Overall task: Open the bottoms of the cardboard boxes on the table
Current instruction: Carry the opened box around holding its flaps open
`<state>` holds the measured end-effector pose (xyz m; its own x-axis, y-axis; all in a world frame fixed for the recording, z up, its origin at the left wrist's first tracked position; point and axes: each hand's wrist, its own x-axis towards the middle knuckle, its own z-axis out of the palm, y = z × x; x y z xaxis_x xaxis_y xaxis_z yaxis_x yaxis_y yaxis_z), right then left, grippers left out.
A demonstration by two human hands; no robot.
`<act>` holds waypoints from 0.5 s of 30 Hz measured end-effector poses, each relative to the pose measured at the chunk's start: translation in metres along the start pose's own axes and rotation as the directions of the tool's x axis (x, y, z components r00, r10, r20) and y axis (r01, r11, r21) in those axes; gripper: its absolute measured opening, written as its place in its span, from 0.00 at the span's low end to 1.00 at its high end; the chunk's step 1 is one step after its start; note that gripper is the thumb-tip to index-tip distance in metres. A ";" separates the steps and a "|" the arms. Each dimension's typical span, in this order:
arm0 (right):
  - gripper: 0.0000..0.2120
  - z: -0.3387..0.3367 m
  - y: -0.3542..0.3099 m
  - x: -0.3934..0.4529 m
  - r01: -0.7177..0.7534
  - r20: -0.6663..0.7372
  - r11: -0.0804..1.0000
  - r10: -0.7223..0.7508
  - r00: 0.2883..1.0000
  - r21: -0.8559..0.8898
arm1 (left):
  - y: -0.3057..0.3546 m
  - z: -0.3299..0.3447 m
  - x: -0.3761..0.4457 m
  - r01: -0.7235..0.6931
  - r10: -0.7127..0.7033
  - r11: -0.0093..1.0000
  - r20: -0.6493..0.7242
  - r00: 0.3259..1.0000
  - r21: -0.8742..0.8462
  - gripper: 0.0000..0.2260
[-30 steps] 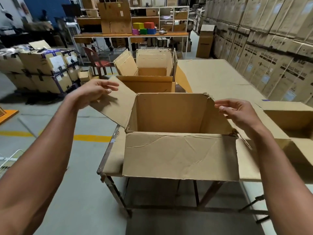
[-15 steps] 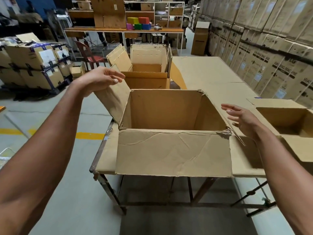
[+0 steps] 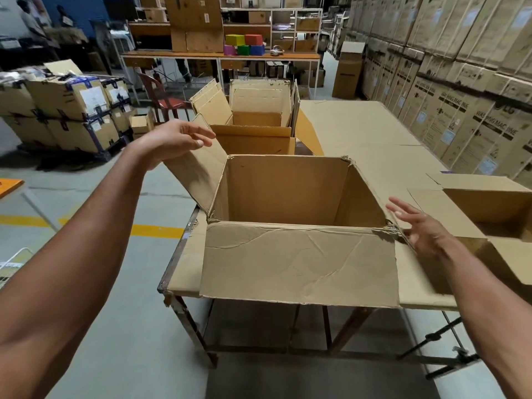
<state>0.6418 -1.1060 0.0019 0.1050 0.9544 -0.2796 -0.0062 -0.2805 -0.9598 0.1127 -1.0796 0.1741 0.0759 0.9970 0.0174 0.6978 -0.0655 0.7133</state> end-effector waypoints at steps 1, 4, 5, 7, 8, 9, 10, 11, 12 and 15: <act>0.21 -0.005 -0.009 -0.002 0.016 0.000 0.998 -0.016 1.000 -0.054 | 0.000 -0.001 0.000 0.004 -0.004 1.000 0.003 1.000 0.001 0.16; 0.26 -0.028 -0.049 -0.005 0.061 -0.018 0.987 -0.065 0.998 -0.149 | -0.004 -0.002 0.000 0.016 -0.016 1.000 0.004 1.000 0.000 0.16; 0.26 -0.036 -0.064 -0.005 0.061 -0.013 0.989 -0.063 0.998 -0.133 | -0.004 -0.002 0.000 0.021 -0.021 1.000 0.001 1.000 -0.001 0.15; 0.24 -0.045 -0.096 -0.009 0.068 0.026 0.992 -0.066 0.998 -0.103 | -0.004 -0.002 0.000 0.029 -0.029 1.000 -0.004 1.000 -0.004 0.15; 0.23 -0.045 -0.110 -0.010 0.086 0.055 0.986 -0.079 0.995 -0.144 | -0.003 -0.001 0.000 0.032 -0.032 0.999 -0.005 0.999 -0.007 0.15; 0.21 -0.041 -0.123 -0.010 0.121 0.085 0.966 -0.104 0.991 -0.228 | -0.002 -0.001 -0.001 0.033 -0.033 0.999 -0.005 0.999 -0.009 0.16; 0.20 -0.036 -0.135 -0.009 0.173 0.126 0.926 -0.138 0.982 -0.335 | 0.000 0.000 -0.001 0.035 -0.035 0.999 -0.004 0.999 -0.010 0.16; 0.21 -0.028 -0.144 -0.009 0.226 0.167 0.866 -0.168 0.972 -0.445 | 0.001 0.000 -0.001 0.036 -0.036 0.999 -0.003 0.999 -0.011 0.16; 0.21 -0.019 -0.151 -0.010 0.272 0.204 0.797 -0.191 0.960 -0.539 | 0.002 0.000 -0.001 0.039 -0.039 0.999 0.001 0.999 -0.010 0.16; 0.23 0.010 -0.163 -0.011 0.309 0.249 0.669 -0.187 0.950 -0.676 | 0.005 0.001 -0.001 0.054 -0.054 0.999 0.024 0.998 0.005 0.18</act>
<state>0.6321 -1.0694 0.1609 -0.1462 0.9850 -0.0919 0.7006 0.0375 -0.7126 0.1170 -1.0811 0.1771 0.0555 0.9977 -0.0378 0.7044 -0.0123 0.7097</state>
